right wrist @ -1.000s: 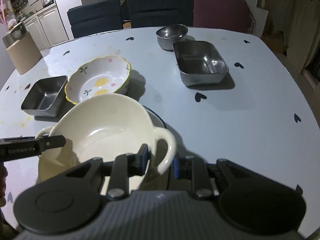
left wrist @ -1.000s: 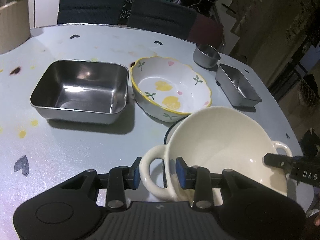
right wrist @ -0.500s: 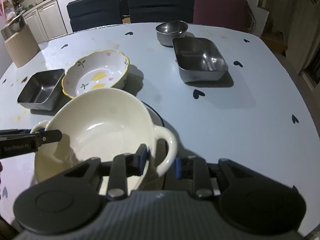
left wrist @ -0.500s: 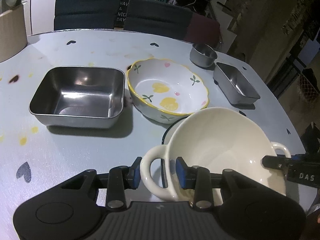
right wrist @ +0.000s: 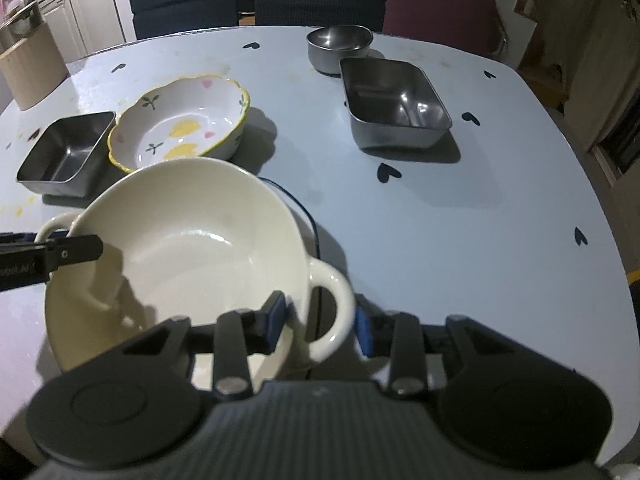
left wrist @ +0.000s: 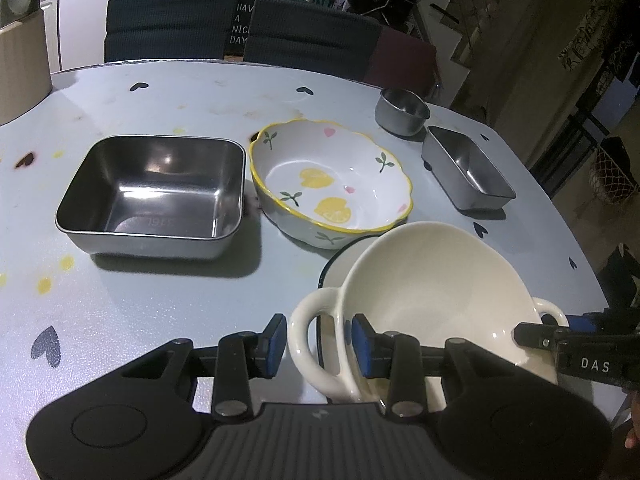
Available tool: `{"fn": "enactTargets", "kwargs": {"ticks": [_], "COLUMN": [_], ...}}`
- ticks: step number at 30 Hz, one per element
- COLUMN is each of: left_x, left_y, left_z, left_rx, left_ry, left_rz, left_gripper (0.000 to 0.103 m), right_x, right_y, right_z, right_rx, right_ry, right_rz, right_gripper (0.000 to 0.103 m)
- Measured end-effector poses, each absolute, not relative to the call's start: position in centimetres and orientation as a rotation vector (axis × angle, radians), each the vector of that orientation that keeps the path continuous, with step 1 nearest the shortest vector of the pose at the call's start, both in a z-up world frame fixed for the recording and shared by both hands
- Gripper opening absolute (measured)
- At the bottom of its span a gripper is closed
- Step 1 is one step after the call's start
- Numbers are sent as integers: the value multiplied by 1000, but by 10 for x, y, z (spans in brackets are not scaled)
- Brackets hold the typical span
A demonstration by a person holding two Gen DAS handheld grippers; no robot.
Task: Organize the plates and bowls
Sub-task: 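Open both tools and release the cream bowl, then move both tools to the yellow-rimmed floral bowl, right tool gripping its rim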
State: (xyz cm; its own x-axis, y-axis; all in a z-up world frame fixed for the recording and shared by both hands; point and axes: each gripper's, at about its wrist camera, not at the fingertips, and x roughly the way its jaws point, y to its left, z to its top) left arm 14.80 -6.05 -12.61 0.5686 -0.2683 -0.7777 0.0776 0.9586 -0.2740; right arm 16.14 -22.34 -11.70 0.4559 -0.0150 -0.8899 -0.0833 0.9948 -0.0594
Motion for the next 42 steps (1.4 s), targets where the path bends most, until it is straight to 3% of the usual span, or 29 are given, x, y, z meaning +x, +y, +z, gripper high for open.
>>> {"fn": "enactTargets", "kwargs": {"ticks": [3,5,7,8,13,17,26,35,37,42], "left_x": [148,147,147,146,143,144,169,218,227,246], "left_y": [-59,-57,-54,-53,-48,-44,-25,-38,-41,-39], "left_z": [-124,-122,-118,-115,-98,-86,-78,-94,-103,-122], "left_rx": [-221,-235,-256,-267,-315,-353,-519,-548,-559,-555], "left_ry": [956,955,944,936,893,848,806,963,994,1033], "left_rz": [-206,-205,-205,-207,-215,-213,-184,-224,-248,-230], "left_gripper": [39,47,66,77,103,103,103,103,103,99], "right_x": [162,162,162,161,158,160,194,269,283,310], "right_y": [-225,-228,-230,-231,-236,-241,-229,-215,-215,-222], "right_z": [-117,-116,-112,-110,-96,-80,-53,-68,-74,-96], "right_rx": [-90,-75,-54,-41,-2,39,48,185,221,295], "right_ry": [1097,1094,1081,1071,1023,961,839,921,936,1000], "right_rz": [43,40,39,40,43,63,165,207,190,153], "right_gripper": [42,46,56,66,90,102,103,102,100,83]}}
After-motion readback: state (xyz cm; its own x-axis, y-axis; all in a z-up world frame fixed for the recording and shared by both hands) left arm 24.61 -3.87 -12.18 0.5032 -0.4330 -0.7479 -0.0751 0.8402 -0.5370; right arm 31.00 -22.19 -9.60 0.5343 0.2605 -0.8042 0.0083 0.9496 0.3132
